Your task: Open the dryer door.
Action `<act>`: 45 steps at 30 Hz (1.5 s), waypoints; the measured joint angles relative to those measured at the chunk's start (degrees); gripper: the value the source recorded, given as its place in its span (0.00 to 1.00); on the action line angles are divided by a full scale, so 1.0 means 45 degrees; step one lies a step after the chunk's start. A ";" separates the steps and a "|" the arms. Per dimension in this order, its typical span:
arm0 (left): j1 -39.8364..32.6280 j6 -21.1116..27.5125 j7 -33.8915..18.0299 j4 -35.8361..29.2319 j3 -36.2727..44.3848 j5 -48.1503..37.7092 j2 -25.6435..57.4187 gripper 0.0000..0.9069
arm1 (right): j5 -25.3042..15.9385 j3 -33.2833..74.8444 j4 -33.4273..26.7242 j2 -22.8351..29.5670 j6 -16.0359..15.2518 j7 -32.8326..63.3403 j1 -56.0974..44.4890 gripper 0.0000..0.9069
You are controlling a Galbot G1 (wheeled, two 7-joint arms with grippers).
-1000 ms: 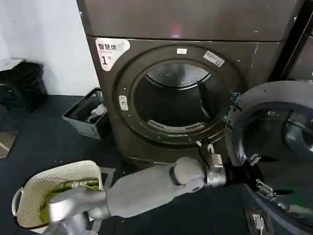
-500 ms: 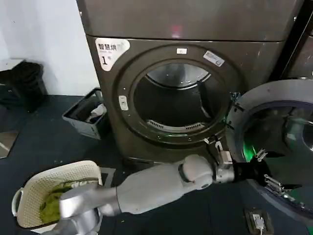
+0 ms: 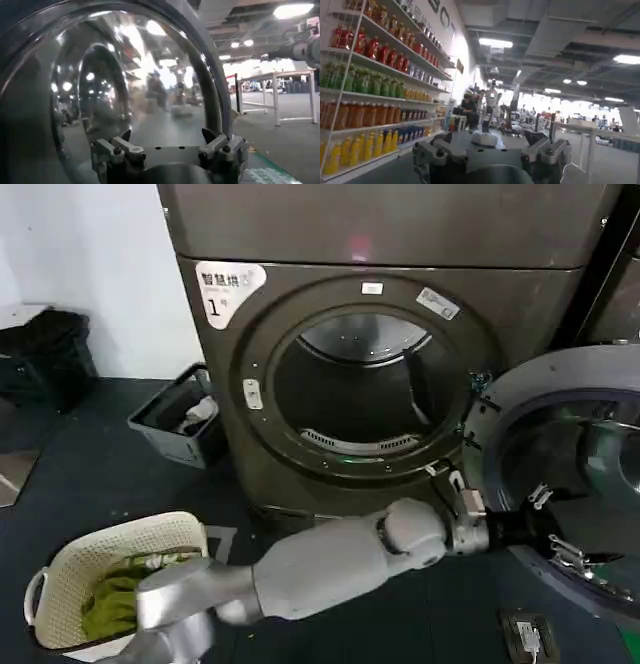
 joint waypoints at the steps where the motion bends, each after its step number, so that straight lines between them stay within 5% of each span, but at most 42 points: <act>1: -0.0006 -0.0018 -0.0023 0.0035 -0.0001 0.0000 -0.0032 1.00 | 0.0005 0.0005 0.0000 -0.0001 0.0003 -0.0001 -0.0004 1.00; 23: 0.0013 -0.0934 -0.0158 -0.0154 0.0066 0.0265 0.0253 1.00 | 0.0033 -0.0168 0.0081 -0.0004 0.0049 -0.0124 0.0073 1.00; 45: -0.0030 -0.1664 -0.0238 -0.3327 0.0350 -0.0130 0.3633 1.00 | 0.0001 -0.0245 -0.0024 -0.0102 0.0101 -0.0269 0.0183 1.00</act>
